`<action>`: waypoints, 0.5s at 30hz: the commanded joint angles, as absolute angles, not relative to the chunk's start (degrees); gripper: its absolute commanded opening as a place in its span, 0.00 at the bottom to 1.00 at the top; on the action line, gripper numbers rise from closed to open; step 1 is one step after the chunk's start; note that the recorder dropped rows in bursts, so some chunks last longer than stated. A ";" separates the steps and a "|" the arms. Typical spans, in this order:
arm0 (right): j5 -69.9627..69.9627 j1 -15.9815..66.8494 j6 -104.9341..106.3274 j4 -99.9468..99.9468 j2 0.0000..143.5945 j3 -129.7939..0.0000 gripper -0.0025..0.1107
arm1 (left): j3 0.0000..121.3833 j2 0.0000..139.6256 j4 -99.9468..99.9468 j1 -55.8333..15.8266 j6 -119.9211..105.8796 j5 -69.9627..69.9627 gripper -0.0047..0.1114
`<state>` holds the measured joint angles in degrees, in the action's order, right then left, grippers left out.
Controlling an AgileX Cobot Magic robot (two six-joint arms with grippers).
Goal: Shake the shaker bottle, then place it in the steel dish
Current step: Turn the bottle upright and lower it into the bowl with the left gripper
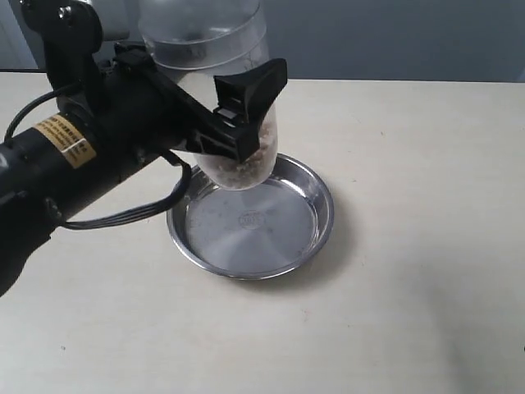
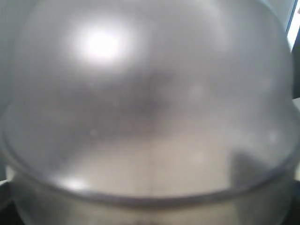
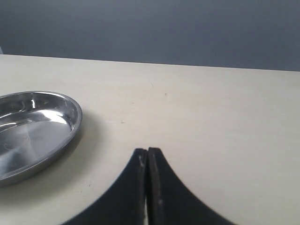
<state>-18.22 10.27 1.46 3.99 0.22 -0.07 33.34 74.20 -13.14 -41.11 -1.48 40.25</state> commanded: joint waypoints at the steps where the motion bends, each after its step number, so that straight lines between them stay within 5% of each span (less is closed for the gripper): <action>1: -17.45 10.28 1.49 3.73 0.00 0.00 0.02 | 34.00 73.40 -11.94 -41.23 -1.51 41.86 0.04; 15: -17.45 10.28 1.49 3.73 0.00 0.00 0.02 | 34.00 93.35 -14.72 -41.12 -5.86 59.84 0.04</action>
